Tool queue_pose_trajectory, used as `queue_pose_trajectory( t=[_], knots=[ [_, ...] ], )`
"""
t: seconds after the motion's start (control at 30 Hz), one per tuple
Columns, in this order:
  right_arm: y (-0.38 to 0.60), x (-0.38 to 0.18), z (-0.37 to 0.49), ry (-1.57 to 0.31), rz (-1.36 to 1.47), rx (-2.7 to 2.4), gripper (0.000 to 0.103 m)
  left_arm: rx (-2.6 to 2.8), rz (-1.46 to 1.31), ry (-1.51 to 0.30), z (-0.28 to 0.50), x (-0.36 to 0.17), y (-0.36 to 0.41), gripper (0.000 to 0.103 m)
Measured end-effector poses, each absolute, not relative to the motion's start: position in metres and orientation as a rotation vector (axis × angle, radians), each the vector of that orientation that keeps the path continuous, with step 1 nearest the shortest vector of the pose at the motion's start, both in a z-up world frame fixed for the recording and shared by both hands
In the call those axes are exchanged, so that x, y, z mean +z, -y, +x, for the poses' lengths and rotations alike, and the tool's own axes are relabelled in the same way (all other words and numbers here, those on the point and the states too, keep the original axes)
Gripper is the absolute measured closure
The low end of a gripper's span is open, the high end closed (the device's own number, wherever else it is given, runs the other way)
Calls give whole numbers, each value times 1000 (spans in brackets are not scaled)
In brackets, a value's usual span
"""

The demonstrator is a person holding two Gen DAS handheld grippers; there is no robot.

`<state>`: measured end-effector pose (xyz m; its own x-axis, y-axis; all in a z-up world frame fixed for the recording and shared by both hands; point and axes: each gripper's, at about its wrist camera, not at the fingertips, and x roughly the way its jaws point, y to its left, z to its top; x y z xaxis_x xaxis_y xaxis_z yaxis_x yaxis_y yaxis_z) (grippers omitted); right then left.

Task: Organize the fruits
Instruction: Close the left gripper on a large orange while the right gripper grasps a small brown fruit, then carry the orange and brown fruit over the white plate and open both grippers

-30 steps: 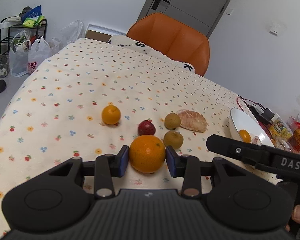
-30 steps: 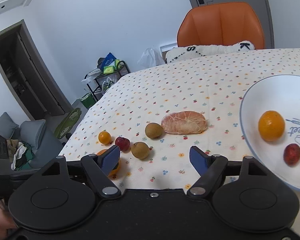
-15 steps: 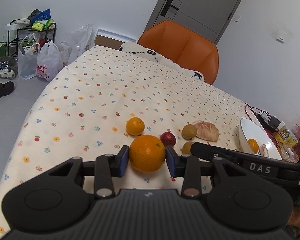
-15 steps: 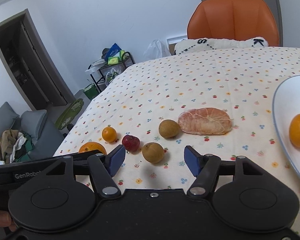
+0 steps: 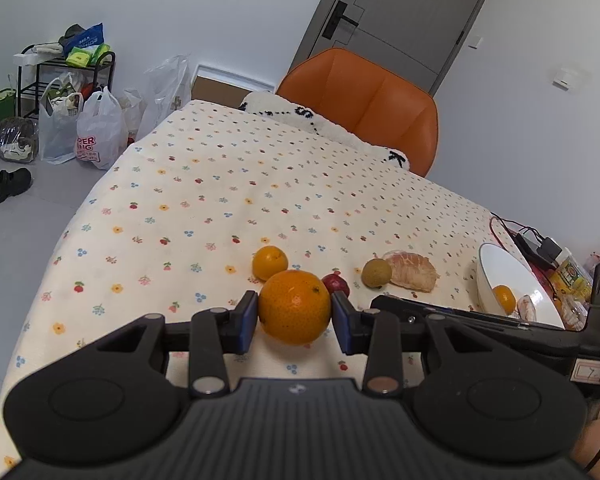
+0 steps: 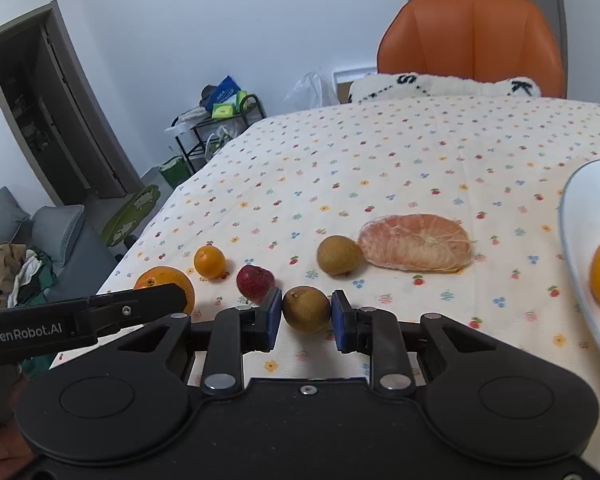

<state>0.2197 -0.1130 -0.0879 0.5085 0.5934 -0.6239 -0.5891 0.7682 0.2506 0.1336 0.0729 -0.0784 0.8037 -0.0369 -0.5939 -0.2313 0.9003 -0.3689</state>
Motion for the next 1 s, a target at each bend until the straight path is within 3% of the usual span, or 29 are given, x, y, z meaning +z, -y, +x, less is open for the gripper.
queue_pose_trajectory(
  t=[1.0],
  knots=[
    [230, -46, 213, -618, 118, 552, 78, -74, -323, -608, 175, -47, 27, 65]
  ],
)
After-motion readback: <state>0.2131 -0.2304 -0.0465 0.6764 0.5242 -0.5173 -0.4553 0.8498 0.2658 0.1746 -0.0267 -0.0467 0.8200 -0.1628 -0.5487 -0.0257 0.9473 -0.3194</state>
